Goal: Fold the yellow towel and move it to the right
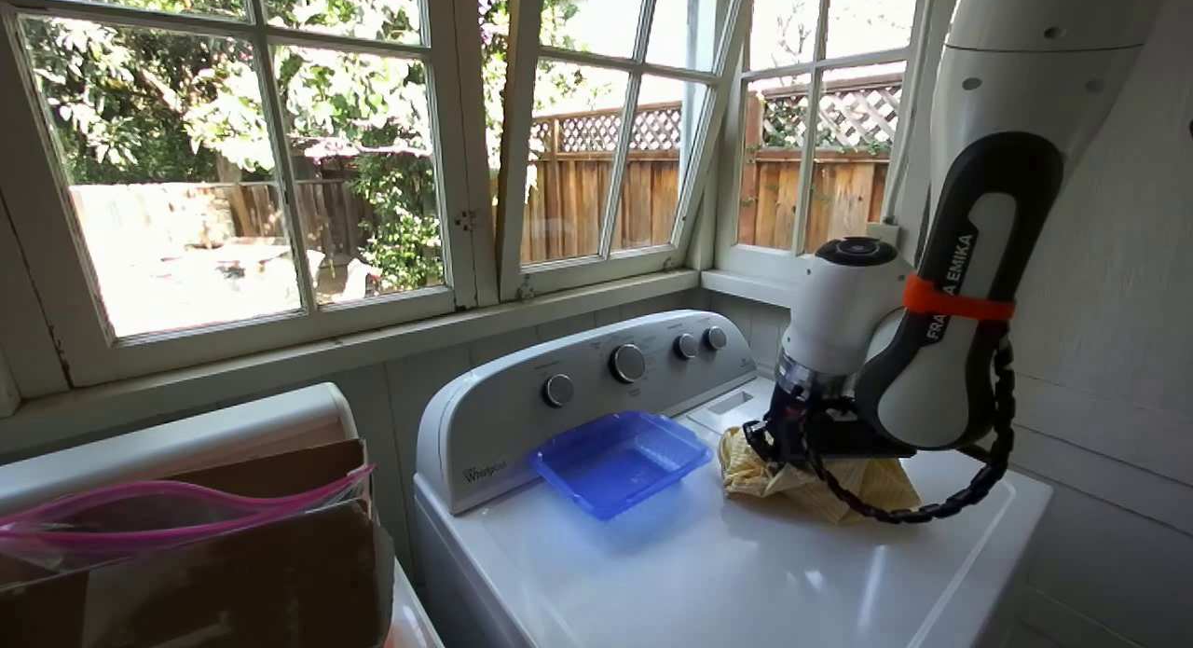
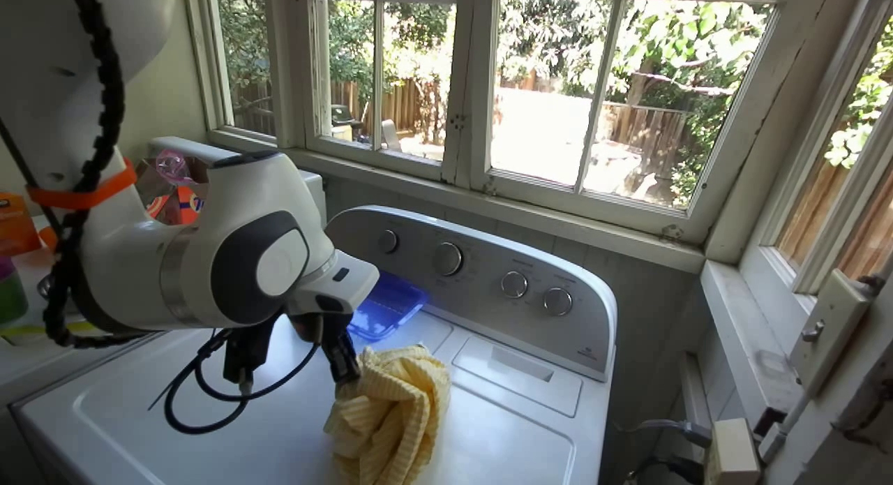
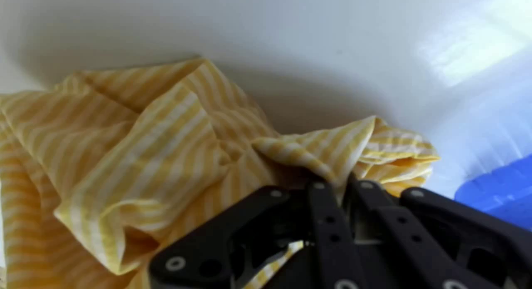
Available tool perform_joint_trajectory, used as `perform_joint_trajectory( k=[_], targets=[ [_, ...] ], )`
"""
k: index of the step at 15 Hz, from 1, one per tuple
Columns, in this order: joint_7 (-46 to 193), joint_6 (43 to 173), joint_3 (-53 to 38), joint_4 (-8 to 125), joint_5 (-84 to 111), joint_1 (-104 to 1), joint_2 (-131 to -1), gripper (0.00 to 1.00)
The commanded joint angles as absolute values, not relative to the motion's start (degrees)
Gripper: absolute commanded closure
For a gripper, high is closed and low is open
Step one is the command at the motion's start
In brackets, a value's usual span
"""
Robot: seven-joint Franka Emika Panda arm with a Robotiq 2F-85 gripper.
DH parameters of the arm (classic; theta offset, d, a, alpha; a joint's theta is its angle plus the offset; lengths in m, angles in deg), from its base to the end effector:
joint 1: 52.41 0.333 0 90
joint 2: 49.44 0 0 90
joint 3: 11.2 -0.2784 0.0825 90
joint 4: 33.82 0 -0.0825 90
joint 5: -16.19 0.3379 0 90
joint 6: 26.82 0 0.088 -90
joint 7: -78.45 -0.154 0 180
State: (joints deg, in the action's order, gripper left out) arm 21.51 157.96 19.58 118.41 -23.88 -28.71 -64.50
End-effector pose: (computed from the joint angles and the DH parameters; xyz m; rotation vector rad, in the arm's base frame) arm 0.4225 -0.0048 0.1511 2.9989 -0.5677 0.5022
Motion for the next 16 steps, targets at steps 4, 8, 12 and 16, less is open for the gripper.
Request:
perform_joint_trajectory(
  k=[4,8,12,16],
  targets=[
    [31.2,157.0,-1.6,120.8,-8.7,-50.6,-66.3,0.98],
    [41.0,154.6,-12.2,118.5,3.4,-60.0,-68.5,0.98],
    [52.2,149.2,-19.8,117.4,15.8,-64.9,-63.7,0.6],
    [61.4,131.4,-21.4,116.8,27.7,-63.1,-53.4,0.32]
  ],
)
